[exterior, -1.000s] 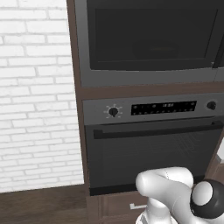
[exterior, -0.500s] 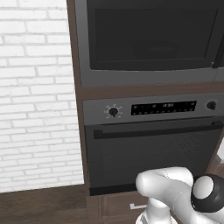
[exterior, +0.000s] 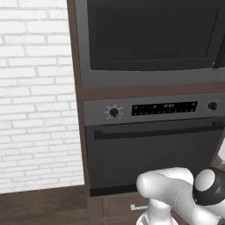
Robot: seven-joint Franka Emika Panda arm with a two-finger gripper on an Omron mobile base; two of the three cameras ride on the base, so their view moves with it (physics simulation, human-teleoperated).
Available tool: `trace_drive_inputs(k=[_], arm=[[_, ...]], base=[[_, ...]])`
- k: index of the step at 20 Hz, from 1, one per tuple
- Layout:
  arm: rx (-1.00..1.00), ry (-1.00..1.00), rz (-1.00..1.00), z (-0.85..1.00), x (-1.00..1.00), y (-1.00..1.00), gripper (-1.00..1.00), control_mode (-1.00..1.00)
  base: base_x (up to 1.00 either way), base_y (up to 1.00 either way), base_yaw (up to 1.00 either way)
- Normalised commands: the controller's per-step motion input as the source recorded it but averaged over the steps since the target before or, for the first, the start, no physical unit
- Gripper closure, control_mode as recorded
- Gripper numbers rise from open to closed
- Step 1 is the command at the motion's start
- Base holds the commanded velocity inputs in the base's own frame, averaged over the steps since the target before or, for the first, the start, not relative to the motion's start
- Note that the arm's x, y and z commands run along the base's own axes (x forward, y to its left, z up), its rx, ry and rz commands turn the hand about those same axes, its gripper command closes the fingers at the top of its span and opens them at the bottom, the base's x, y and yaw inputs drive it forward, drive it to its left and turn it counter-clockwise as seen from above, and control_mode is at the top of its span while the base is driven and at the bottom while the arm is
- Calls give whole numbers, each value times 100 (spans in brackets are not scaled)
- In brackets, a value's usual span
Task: Pick the cucumber from the sink and place it in the bowl. Then pick the bowl and place it in the microwave. Then close the microwave door and press the start button.
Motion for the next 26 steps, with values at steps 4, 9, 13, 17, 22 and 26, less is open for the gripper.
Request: trace_drive_inputs(k=[4,9,13,17,22,26], arm=[[2,0,0,-1,22,-10,-100,-100],[2,0,0,-2,19,-12,-100,-100],[2,0,0,-6,18,-10,-100,-100],[0,0,0,-10,20,-1,-100,-100],[0,0,0,-14,21,0,-100,-100],[0,0,0,-34,5,0,-100,-100]], base=[[0,0,0],[0,0,0],[0,0,0],[0,0,0],[0,0,0],[0,0,0]])
